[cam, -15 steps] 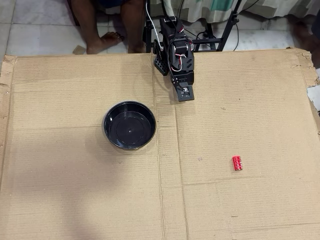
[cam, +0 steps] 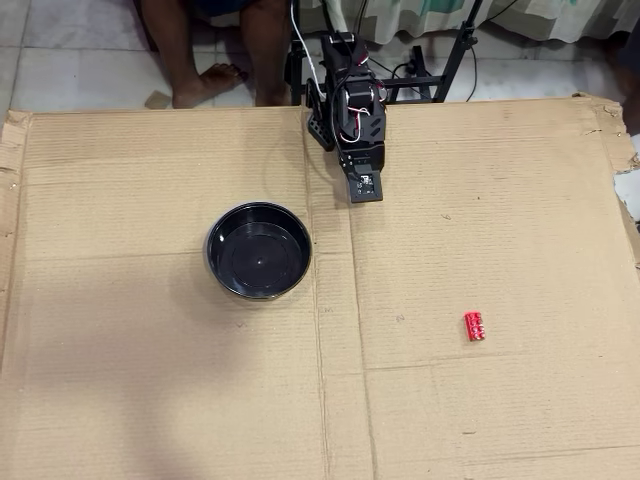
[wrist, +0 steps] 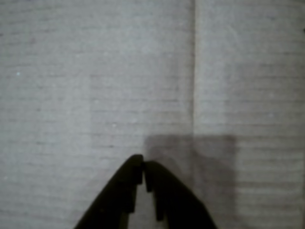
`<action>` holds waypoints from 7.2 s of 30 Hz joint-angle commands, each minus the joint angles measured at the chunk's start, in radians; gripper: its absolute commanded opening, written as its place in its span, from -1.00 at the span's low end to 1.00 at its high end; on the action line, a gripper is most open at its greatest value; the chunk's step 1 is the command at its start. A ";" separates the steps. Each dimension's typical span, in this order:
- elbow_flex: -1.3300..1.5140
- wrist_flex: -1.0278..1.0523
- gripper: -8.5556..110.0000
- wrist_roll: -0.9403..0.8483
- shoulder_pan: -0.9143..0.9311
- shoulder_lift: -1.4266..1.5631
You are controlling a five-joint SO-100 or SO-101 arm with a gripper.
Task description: Grasp a lego block and put it in the bin.
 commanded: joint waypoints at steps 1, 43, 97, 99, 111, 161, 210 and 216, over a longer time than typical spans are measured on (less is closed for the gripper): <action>0.014 0.055 -0.85 -0.003 0.006 -0.012; -0.356 0.051 -0.84 0.014 0.005 -0.417; -1.526 -0.281 -0.52 0.017 -0.282 -1.799; -1.589 -0.281 -0.52 0.017 -0.291 -1.850; -1.987 -0.282 -0.52 0.006 -0.321 -2.140; -2.272 -0.723 -0.20 0.123 -0.449 -2.712; -2.260 -0.709 -0.86 0.121 -0.373 -2.648; -2.126 -0.709 -0.86 0.121 -0.336 -2.510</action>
